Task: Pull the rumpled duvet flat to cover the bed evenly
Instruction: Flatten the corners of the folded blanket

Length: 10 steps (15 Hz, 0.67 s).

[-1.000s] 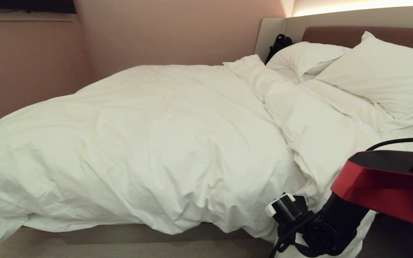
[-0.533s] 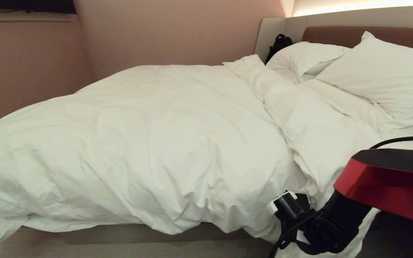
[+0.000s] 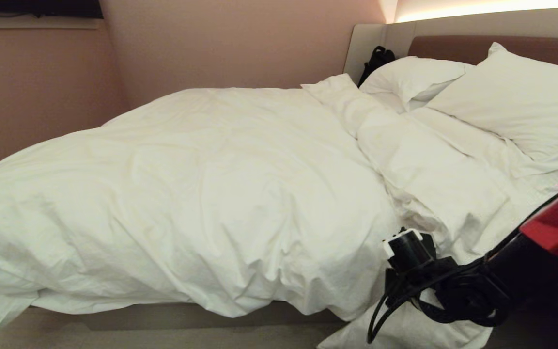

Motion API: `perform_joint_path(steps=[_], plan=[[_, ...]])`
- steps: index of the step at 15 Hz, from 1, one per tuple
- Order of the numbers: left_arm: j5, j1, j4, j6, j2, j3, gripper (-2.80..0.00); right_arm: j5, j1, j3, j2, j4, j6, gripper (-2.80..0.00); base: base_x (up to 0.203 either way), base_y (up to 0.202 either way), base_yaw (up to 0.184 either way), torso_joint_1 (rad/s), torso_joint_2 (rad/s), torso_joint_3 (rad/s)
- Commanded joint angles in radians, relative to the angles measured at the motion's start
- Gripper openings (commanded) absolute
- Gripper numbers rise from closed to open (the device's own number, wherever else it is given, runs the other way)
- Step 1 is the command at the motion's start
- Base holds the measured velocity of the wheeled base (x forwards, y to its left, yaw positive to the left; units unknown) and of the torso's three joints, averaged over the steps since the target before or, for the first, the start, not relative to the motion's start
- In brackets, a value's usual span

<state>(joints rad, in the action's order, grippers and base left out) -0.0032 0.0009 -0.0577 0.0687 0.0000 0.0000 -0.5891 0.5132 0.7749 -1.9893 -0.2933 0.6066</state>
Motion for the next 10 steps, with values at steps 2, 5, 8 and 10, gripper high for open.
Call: perform_joint_path(steps=[2,5,8,10], plan=[[0.0,0.001,-0.001,0.0,0.002,0.0,-2.8,0.03,0.0,0.056,0.223,0.128,0.003,-2.8,0.0,0.0,0.0,0.0,0.0,0.0],[0.002,-0.001,-0.001,0.0,0.002,0.0,-2.8,0.095,0.001,0.263,0.385,0.377,0.007,-2.8,0.0,0.0,0.0,0.0,0.0,0.0],[0.002,0.001,-0.001,-0.001,0.002,0.0,-2.8,0.145,0.002,0.43,0.478,0.583,0.012,-2.8,0.0,0.0,0.0,0.0,0.0,0.0],[0.002,0.001,-0.001,-0.001,0.002,0.0,-2.8,0.186,0.007,0.449,0.487,0.629,0.015,-2.8,0.0,0.0,0.0,0.0,0.0,0.0]])
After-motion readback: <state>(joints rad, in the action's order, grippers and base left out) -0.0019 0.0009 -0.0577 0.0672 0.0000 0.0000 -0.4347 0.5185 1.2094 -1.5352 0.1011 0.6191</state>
